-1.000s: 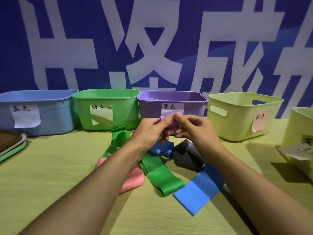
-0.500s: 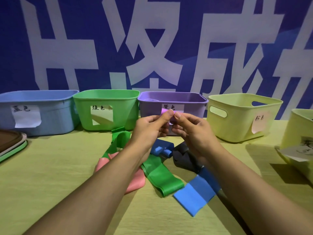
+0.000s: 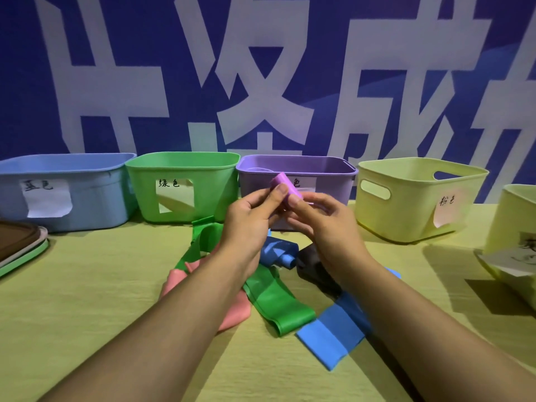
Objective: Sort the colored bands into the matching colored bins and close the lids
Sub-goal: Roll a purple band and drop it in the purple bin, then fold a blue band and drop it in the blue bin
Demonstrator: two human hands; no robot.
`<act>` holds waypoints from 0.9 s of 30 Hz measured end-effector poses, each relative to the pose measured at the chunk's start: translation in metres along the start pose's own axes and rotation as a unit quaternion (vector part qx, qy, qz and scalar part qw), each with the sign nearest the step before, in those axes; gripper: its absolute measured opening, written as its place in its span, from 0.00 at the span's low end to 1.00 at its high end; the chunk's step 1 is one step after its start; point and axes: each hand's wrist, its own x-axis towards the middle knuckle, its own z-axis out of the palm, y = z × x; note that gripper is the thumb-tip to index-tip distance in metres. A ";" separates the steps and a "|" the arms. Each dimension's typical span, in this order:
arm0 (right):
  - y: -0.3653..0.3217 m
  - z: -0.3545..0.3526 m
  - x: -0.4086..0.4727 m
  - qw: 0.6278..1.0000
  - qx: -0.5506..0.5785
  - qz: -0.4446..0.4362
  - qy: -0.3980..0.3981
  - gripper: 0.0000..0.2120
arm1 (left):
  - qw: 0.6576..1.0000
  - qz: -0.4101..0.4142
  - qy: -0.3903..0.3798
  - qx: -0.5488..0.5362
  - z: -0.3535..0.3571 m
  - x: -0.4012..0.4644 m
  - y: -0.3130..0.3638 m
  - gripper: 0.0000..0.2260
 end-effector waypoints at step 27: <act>0.000 -0.029 0.007 0.730 -0.633 -0.250 0.050 0.16 | 0.671 -0.110 -0.167 0.714 0.040 0.191 0.037 0.11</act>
